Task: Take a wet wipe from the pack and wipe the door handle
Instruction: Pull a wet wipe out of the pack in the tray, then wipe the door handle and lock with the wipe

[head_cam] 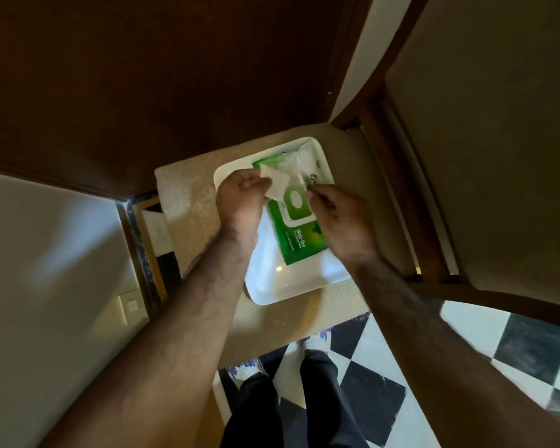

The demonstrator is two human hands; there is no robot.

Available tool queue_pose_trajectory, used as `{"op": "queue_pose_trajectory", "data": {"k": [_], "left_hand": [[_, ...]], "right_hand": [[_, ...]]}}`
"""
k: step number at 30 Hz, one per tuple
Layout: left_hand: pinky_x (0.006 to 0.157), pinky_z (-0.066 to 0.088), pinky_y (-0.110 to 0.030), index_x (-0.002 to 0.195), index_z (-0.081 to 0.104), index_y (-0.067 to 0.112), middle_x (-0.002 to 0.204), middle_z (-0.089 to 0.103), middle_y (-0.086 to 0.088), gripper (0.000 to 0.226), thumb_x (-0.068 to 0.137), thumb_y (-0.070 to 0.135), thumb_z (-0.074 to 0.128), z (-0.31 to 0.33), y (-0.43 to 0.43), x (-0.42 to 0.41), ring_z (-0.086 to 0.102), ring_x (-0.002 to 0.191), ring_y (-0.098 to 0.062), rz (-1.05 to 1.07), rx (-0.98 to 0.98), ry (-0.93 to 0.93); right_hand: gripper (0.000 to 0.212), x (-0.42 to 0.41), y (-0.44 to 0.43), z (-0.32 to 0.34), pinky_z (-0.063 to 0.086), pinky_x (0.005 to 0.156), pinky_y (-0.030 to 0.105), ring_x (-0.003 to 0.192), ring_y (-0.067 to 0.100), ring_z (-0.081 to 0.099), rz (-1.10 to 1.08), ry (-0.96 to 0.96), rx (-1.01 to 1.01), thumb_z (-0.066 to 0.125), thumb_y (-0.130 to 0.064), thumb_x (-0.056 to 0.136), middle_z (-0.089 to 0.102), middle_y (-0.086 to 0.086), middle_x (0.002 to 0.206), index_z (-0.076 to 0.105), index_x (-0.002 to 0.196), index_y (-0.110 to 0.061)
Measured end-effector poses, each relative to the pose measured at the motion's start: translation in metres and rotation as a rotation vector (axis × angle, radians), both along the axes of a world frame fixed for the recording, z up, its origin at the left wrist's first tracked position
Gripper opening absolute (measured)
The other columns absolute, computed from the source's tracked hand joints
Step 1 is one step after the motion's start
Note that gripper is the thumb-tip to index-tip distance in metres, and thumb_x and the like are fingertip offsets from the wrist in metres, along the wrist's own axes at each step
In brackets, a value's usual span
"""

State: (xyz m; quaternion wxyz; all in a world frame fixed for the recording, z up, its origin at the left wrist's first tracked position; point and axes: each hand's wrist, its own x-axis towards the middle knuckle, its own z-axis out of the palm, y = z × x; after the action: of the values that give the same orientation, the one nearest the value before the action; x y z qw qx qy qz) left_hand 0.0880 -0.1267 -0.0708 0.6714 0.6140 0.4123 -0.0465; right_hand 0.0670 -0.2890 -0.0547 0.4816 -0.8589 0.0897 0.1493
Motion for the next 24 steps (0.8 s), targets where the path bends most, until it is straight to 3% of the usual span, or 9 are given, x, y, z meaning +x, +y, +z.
{"op": "queue_pose_trajectory", "data": {"k": [2,6,10,13,16,18,19,21,24], "left_hand": [[0.077,0.065,-0.036,0.093,0.066,0.008,0.090,0.072,-0.009,0.021,0.088,-0.011,0.072,0.003,0.015,-0.007,0.073,0.085,-0.024,0.125,-0.121,-0.050],[0.088,0.064,-0.043,0.099,0.060,0.009,0.090,0.066,-0.008,0.029,0.087,-0.014,0.073,0.002,0.029,-0.020,0.073,0.094,-0.026,0.169,-0.136,-0.094],[0.087,0.064,-0.042,0.086,0.059,0.013,0.086,0.065,-0.006,0.030,0.086,-0.013,0.073,0.000,0.032,-0.030,0.071,0.094,-0.027,0.106,-0.129,-0.119],[0.083,0.064,-0.036,0.085,0.064,0.009,0.089,0.069,-0.009,0.024,0.088,-0.013,0.072,0.007,0.035,-0.036,0.071,0.096,-0.028,0.053,-0.159,-0.152],[0.079,0.064,-0.029,0.089,0.068,0.006,0.093,0.071,-0.011,0.018,0.090,-0.012,0.069,0.027,0.041,-0.038,0.073,0.093,-0.023,0.008,-0.208,-0.192],[0.079,0.063,-0.028,0.095,0.069,0.002,0.096,0.071,-0.013,0.014,0.092,-0.011,0.067,0.049,0.049,-0.040,0.073,0.091,-0.020,-0.026,-0.245,-0.231],[0.081,0.063,-0.028,0.100,0.070,0.000,0.100,0.071,-0.014,0.013,0.092,-0.010,0.067,0.063,0.055,-0.039,0.072,0.095,-0.021,-0.044,-0.256,-0.245],[0.085,0.062,-0.028,0.112,0.070,-0.004,0.112,0.072,-0.017,0.019,0.093,-0.006,0.069,0.094,0.068,-0.041,0.072,0.106,-0.025,-0.047,-0.248,-0.252],[0.089,0.062,-0.029,0.118,0.071,-0.002,0.125,0.073,-0.019,0.023,0.094,-0.002,0.069,0.150,0.092,-0.045,0.073,0.115,-0.027,-0.037,-0.229,-0.263]], "right_hand": [[0.034,-0.006,0.007,0.000,0.057,0.096,0.041,0.108,0.030,0.071,0.228,-0.074,-0.193,0.059,-0.027,0.109,0.074,0.014,0.120,0.077,0.122,-0.002],[0.049,-0.017,0.020,-0.005,0.044,0.115,0.039,0.143,0.031,0.049,0.562,-0.089,-0.625,0.040,-0.036,0.113,0.056,0.013,0.152,0.066,0.139,-0.003],[0.051,-0.019,0.031,-0.007,0.038,0.122,0.043,0.149,0.035,0.041,0.621,-0.092,-0.774,0.040,-0.035,0.112,0.046,0.016,0.160,0.058,0.147,-0.003],[0.050,-0.012,0.040,0.000,0.042,0.118,0.042,0.141,0.034,0.051,0.575,-0.052,-0.780,0.042,-0.040,0.111,0.054,0.016,0.153,0.068,0.135,-0.004],[0.045,-0.004,0.046,0.023,0.050,0.099,0.040,0.114,0.033,0.066,0.409,0.026,-0.519,0.049,-0.039,0.111,0.073,0.014,0.118,0.080,0.106,-0.007],[0.041,-0.002,0.054,0.048,0.052,0.081,0.035,0.090,0.025,0.071,0.128,0.123,-0.137,0.055,-0.041,0.108,0.075,-0.001,0.084,0.077,0.078,-0.023],[0.037,-0.002,0.061,0.062,0.055,0.082,0.033,0.088,0.022,0.074,-0.009,0.173,0.052,0.059,-0.044,0.106,0.077,-0.006,0.082,0.079,0.080,-0.027],[0.031,-0.001,0.080,0.093,0.062,0.093,0.033,0.100,0.025,0.079,-0.157,0.232,0.380,0.064,-0.040,0.104,0.084,0.003,0.100,0.085,0.105,-0.016],[0.028,0.000,0.108,0.143,0.063,0.101,0.037,0.109,0.026,0.079,-0.164,0.236,0.685,0.069,-0.028,0.104,0.084,0.012,0.110,0.082,0.116,-0.007]]}}
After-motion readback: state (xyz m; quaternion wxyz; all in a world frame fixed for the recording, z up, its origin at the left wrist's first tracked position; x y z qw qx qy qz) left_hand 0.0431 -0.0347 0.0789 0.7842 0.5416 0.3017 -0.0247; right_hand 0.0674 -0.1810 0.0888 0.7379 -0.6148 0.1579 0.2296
